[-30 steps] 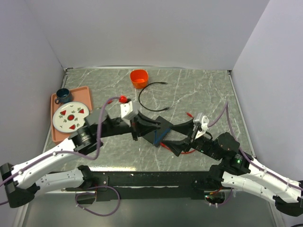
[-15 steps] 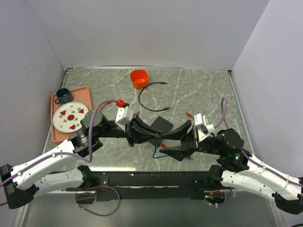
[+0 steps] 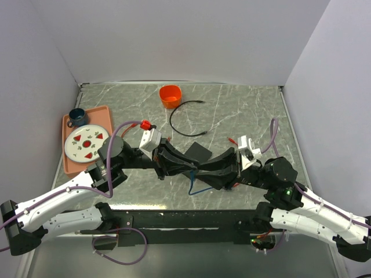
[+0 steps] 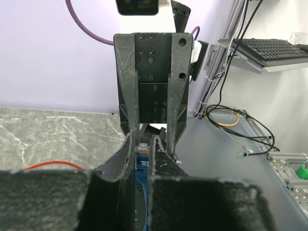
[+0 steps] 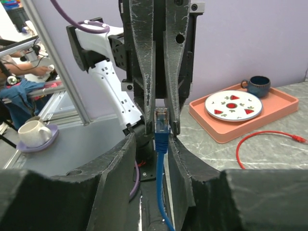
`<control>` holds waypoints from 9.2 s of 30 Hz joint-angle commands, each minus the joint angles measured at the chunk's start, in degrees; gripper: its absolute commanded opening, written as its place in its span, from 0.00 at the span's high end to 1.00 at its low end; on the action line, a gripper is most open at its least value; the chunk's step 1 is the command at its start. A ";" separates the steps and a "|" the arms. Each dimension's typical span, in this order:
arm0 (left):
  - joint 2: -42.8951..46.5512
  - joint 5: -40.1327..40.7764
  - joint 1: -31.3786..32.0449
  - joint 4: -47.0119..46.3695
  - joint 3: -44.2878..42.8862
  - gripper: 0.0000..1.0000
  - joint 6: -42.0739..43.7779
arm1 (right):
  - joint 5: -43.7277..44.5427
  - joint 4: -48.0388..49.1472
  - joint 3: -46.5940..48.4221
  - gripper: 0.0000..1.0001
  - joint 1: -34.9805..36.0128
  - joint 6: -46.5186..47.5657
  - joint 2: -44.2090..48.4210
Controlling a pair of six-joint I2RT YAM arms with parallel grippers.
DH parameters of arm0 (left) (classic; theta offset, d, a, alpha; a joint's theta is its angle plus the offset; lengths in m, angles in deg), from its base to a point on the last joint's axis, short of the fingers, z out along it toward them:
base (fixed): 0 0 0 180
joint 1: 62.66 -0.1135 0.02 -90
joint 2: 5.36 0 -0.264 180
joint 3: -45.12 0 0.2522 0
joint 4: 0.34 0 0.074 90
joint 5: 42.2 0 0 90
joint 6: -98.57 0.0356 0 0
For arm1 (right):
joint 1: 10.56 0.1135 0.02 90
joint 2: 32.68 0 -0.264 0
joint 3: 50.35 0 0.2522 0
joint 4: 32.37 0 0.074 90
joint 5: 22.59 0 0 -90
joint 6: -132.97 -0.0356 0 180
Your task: Insert the plug into the switch port
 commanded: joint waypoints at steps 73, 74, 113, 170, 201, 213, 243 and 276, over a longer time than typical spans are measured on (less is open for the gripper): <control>11.53 37.45 0.13 4.85 11.26 0.03 6.34 | -22.98 3.74 -19.05 1.00 -0.11 36.70 17.30; 11.27 37.45 0.05 4.86 11.26 0.03 6.34 | -23.32 3.56 -19.05 1.00 -0.20 36.96 17.39; -34.43 14.78 -23.86 2.31 1.32 0.03 -6.67 | 21.41 -29.39 -1.91 1.00 -21.73 -0.37 -30.23; -57.73 1.42 -24.56 9.17 -10.98 0.19 -0.07 | 26.95 -25.09 4.42 1.00 -11.18 -4.79 -54.68; -35.76 15.40 -29.22 5.92 -0.44 0.03 -6.05 | 31.87 -27.82 3.02 1.00 -10.21 -3.56 -43.88; -33.37 6.77 -16.40 5.64 0.36 0.18 -10.97 | 25.19 -17.71 -7.97 1.00 -10.13 1.27 -21.20; -37.78 8.71 -8.48 0.99 -1.49 0.99 -16.33 | 28.09 -17.45 -12.10 0.48 -10.21 -1.97 -10.40; -34.96 7.48 -8.57 -1.65 -1.14 0.99 -20.99 | 31.52 -12.61 -17.90 0.48 -10.57 -4.00 -5.20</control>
